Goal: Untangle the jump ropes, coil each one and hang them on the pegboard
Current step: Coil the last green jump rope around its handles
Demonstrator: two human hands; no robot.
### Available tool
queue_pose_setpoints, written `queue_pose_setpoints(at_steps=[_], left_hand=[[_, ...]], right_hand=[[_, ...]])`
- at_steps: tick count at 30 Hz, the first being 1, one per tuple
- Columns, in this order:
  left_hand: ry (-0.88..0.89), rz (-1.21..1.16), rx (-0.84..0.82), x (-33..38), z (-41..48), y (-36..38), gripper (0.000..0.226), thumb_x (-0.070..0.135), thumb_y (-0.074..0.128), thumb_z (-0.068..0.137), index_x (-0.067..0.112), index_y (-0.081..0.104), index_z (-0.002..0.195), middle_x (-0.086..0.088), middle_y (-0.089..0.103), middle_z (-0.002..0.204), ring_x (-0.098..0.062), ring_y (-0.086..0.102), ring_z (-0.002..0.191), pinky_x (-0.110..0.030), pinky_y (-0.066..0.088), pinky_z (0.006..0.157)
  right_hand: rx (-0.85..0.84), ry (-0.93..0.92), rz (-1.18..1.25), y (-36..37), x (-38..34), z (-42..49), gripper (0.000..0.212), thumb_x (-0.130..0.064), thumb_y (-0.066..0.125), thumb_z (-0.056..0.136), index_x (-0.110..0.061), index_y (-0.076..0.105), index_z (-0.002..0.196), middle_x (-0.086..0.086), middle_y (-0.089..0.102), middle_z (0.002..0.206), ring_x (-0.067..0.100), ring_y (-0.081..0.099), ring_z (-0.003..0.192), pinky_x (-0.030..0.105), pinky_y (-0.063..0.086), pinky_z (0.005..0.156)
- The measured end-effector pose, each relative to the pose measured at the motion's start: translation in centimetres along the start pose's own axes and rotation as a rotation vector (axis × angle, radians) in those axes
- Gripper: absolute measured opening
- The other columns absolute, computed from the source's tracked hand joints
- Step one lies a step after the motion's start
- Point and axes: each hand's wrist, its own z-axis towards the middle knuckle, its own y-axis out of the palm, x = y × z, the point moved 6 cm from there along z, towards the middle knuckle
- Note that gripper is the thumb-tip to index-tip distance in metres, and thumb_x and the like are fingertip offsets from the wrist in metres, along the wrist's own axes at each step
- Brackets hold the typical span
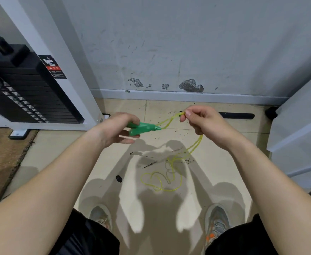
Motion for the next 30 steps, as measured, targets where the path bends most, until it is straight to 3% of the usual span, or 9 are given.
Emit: queue_pose_setpoints(at_steps=[2,4,7,9,12,15,19,25,30], left_hand=[[0.019,0.258,-0.021,-0.1,-0.3,1.0,0.025,0.031,0.054,0.092,0.018,0.068,0.107,0.0,0.074,0.109,-0.022,0.069,0.096,-0.037,0.048,0.093],[0.112,0.365,-0.047,0.3,-0.6,2.5,0.032,0.036,0.05,0.095,0.019,0.071,0.112,0.004,0.07,0.119,-0.02,0.061,0.114,-0.025,0.038,0.088],[0.379,0.2,-0.176,1.5,-1.1,5.2,0.035,0.026,0.043,0.1,0.016,0.07,0.12,0.008,0.063,0.132,-0.008,0.05,0.128,-0.028,0.031,0.109],[0.534,0.002,-0.348,2.3,-1.8,7.1,0.043,0.026,0.034,0.1,0.011,0.068,0.121,-0.001,0.067,0.128,-0.016,0.054,0.13,-0.036,0.03,0.116],[0.45,-0.212,-0.53,2.4,-2.4,9.0,0.054,0.039,0.026,0.103,0.001,0.062,0.116,-0.021,0.072,0.106,-0.036,0.064,0.115,-0.043,0.04,0.11],[0.364,-0.275,-0.601,2.3,-3.3,10.0,0.056,0.04,0.027,0.104,-0.001,0.064,0.104,-0.021,0.071,0.084,-0.046,0.065,0.106,-0.041,0.045,0.105],[0.359,-0.326,-0.578,2.1,-4.1,9.9,0.04,0.026,0.032,0.104,-0.002,0.06,0.097,-0.009,0.057,0.063,-0.037,0.068,0.083,-0.036,0.052,0.091],[0.33,-0.323,-0.594,1.0,-4.5,10.7,0.027,0.013,0.039,0.103,0.0,0.062,0.106,-0.002,0.064,0.07,-0.025,0.07,0.084,-0.029,0.052,0.092],[0.364,-0.205,-0.611,0.9,-4.5,10.2,0.027,0.007,0.043,0.101,0.007,0.064,0.118,-0.008,0.075,0.102,-0.023,0.068,0.105,-0.033,0.044,0.096]], right_hand=[[-0.047,-0.02,-0.018,-0.1,-1.1,-0.1,0.031,-0.018,0.049,0.105,-0.016,0.068,0.08,-0.01,0.03,0.057,0.009,0.026,0.053,0.023,0.023,0.051],[-0.101,-0.031,-0.018,-0.1,-1.9,-0.1,0.03,-0.017,0.049,0.105,-0.014,0.067,0.082,-0.011,0.032,0.056,0.007,0.027,0.052,0.021,0.025,0.05],[-0.2,-0.062,0.008,0.6,-2.7,-0.2,0.028,-0.02,0.051,0.103,-0.016,0.068,0.081,-0.011,0.034,0.056,0.007,0.028,0.051,0.018,0.027,0.049],[-0.243,-0.068,0.022,1.0,-3.0,-0.2,0.026,-0.025,0.051,0.1,-0.017,0.068,0.081,-0.011,0.035,0.056,0.008,0.026,0.051,0.02,0.026,0.05],[-0.245,-0.062,0.0,0.8,-3.2,-0.1,0.027,-0.026,0.052,0.1,-0.014,0.066,0.081,-0.011,0.041,0.055,0.01,0.027,0.052,0.02,0.027,0.05],[-0.177,-0.022,-0.03,-0.2,-3.0,0.0,0.029,-0.021,0.053,0.104,-0.013,0.067,0.08,-0.01,0.038,0.054,0.008,0.029,0.05,0.019,0.026,0.049],[-0.052,0.034,-0.073,-1.8,-2.4,0.3,0.03,-0.026,0.057,0.1,-0.016,0.069,0.075,-0.01,0.038,0.056,0.011,0.028,0.053,0.025,0.023,0.051],[0.049,0.058,-0.214,-2.6,-1.9,-0.1,0.023,-0.025,0.062,0.098,-0.011,0.073,0.083,-0.017,0.051,0.052,-0.005,0.046,0.048,0.008,0.03,0.049],[0.064,0.068,-0.167,-2.1,-1.5,0.0,0.018,-0.026,0.07,0.093,-0.016,0.073,0.078,-0.003,0.032,0.057,0.007,0.028,0.048,0.013,0.026,0.046]])
